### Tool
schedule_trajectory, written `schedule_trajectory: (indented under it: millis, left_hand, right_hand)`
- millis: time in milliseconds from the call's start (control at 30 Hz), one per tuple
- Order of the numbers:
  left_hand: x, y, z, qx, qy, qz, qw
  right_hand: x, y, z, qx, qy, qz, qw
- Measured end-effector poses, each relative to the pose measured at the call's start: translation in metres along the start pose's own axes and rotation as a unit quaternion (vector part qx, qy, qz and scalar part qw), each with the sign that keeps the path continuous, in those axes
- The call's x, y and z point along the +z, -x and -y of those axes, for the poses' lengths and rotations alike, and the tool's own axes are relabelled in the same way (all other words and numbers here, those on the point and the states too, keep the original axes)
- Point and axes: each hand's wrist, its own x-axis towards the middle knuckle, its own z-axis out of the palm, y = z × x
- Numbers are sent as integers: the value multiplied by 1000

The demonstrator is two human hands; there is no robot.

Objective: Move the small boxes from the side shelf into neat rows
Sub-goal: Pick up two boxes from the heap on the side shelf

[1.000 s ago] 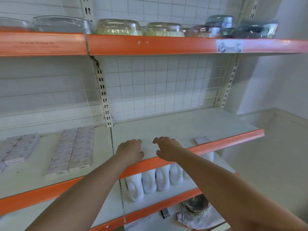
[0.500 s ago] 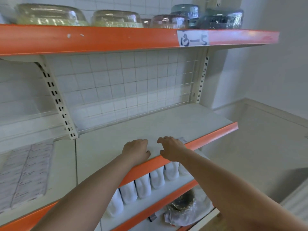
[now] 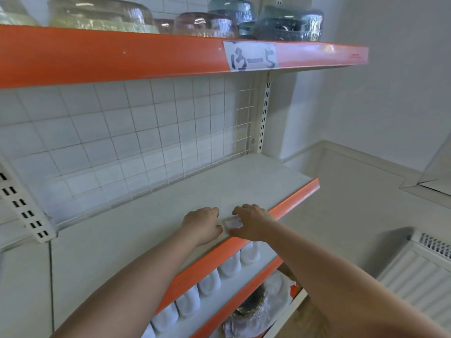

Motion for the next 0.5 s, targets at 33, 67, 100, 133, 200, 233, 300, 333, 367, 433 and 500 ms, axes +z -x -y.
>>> schedule_trajectory:
  millis: [33,67,100,133,200,233,300,333,367,433,500]
  left_hand:
    - [-1,-3,0,-2,0,-2,1000]
    - [-1,-6,1,-4,-1,-4,1000]
    - [0,-8,2,-8,0,-5,1000]
    - [0,-10,2,-12,-1,-6,1000]
    - [2,-12,5,-23,-2,-5,1000]
    - [4,-12,6,-30,-3,-5,1000]
    - [6,-12,7,-46,-5,-4,999]
    - [6,-11,7,-56,-6,-4,998]
    - [6,-10,7,-65,-6,-5,998]
    - [5,-8,5,-79,-4,-10,997]
    - [2,-3,5,-91,-5,-15,996]
  right_hand:
    - [1,-2,-1,2,-3,2,1000]
    - [2,-3,-1,2,-5,6,1000]
    - [3,-5,-2,3,-4,12,1000]
    - [3,-7,-2,4,-2,16,1000]
    - [4,-12,-2,6,4,18,1000]
    - [4,-14,-3,5,7,17,1000]
    - [5,-18,-3,-8,14,19,1000]
    - [5,-20,-3,-15,16,22,1000]
    - [5,-21,-4,-22,16,25,999]
    - [5,-24,-6,-33,12,27,999]
    - [3,-26,-7,-49,12,26,998]
